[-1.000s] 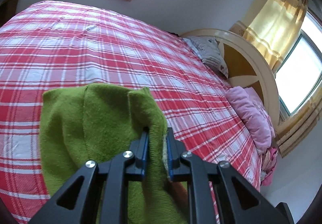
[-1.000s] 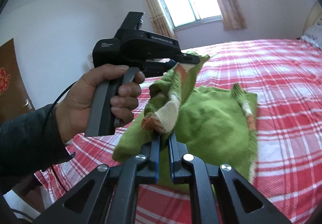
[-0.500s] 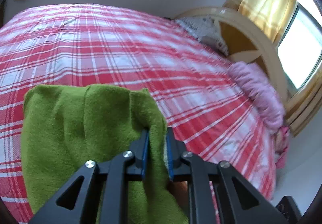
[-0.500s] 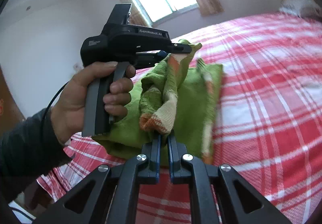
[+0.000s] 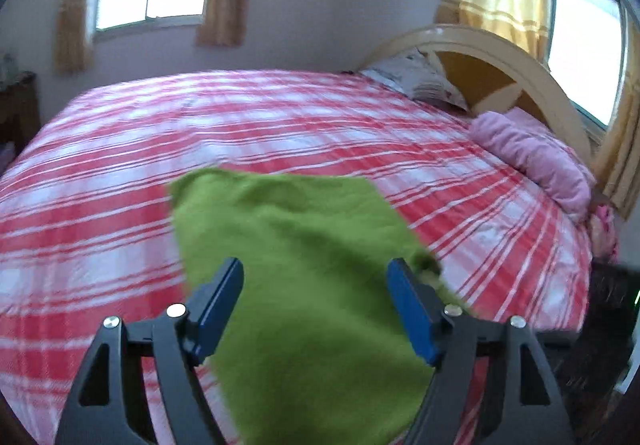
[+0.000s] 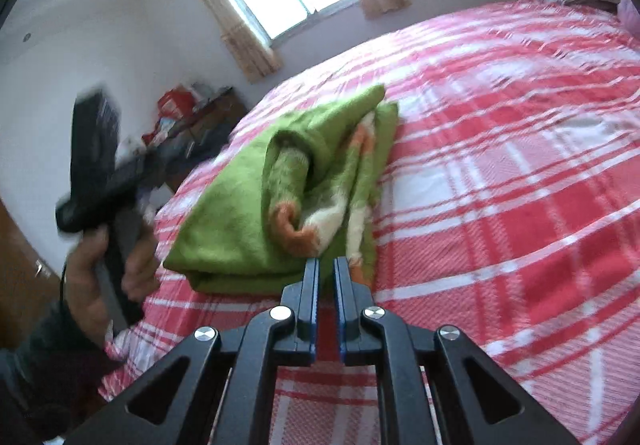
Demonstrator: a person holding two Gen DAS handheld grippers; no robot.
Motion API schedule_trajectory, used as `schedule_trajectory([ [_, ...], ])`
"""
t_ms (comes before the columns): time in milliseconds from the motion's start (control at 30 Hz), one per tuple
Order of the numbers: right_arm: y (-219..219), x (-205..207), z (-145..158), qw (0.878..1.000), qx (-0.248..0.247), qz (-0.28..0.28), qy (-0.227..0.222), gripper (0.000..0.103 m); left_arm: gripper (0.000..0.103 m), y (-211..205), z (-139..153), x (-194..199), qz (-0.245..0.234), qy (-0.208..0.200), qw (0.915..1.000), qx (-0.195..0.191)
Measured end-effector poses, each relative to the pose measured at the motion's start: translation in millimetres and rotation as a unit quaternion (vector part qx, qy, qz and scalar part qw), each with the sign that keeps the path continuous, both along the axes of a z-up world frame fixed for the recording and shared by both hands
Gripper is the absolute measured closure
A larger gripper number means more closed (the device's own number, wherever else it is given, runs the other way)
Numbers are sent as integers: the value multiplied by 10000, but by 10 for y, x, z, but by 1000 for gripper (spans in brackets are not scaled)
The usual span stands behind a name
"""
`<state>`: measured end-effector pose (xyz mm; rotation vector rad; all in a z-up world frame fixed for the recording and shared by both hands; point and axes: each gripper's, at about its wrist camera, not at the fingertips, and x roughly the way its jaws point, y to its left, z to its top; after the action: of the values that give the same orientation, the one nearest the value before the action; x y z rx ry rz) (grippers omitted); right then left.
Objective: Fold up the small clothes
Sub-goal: 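Open the left tool to release the folded edge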
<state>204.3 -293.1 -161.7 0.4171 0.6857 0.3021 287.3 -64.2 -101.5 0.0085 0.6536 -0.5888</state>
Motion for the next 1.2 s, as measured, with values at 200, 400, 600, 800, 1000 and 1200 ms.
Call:
schedule_trajectory([
  [200,9,229,365,9991,-175,-135,-369,29,16,55,-361,-101,225,229,9991,291],
  [400,217,921,507,9997,-113,182,112,49,16,68,-471,-162,244,171,9992,247],
  [600,219,1138,265,9981,-35,92,609,85,14,218,-548,-173,137,469,9988,-103],
  [800,28,1082,-39,9969,-178,-6,763,85,10,220,-613,-111,53,939,9953,-226],
  [1000,111,1049,203,9958,-711,56,579,76,7,409,-232,-230,387,414,9968,-567],
  [1200,453,1058,691,9900,-1278,520,-285,71,2,289,-200,34,833,245,9962,13],
])
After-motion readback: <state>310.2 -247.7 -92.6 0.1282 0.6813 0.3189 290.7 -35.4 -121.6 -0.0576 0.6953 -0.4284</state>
